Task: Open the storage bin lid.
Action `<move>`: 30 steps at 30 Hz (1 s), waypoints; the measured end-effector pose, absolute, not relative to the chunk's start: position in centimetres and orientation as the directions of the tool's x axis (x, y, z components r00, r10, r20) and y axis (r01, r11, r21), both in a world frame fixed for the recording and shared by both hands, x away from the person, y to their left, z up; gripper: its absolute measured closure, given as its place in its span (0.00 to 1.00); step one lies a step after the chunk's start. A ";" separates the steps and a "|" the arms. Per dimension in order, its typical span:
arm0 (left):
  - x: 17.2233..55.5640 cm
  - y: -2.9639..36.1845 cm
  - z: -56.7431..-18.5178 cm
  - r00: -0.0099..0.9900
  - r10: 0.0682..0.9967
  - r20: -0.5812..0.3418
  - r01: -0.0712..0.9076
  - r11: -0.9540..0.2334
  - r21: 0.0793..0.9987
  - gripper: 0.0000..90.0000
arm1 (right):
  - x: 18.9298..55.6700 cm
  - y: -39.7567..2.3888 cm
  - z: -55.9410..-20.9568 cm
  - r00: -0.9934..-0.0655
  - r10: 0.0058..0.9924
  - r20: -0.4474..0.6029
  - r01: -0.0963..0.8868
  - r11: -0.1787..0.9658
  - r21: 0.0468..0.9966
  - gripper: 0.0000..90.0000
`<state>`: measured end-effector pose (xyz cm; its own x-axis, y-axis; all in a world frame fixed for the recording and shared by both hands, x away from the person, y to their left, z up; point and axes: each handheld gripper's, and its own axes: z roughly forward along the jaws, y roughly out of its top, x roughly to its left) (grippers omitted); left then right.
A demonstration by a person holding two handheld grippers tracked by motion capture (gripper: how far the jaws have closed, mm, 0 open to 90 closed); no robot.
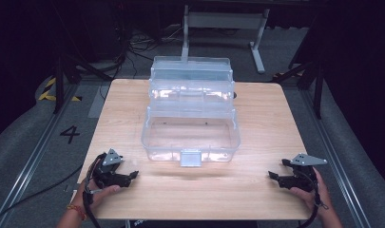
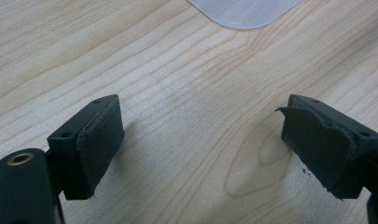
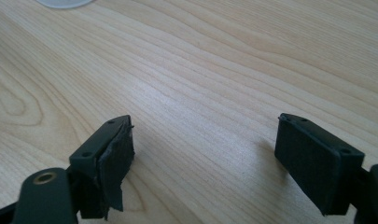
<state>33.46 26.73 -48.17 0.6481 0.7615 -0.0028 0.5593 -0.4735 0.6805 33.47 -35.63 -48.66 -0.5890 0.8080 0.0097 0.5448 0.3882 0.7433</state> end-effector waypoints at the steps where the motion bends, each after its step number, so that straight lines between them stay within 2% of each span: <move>1: 33.5 26.7 -48.2 0.649 0.761 -0.003 0.558 -0.474 0.681 0.15 | 33.5 -35.6 -48.7 -0.588 0.809 0.011 0.546 0.387 0.744 0.22; 30: 33.4 26.7 -48.2 0.646 0.763 -0.002 0.560 -0.473 0.680 0.15 | 33.5 -35.6 -48.7 -0.568 0.823 0.008 0.556 0.376 0.741 0.19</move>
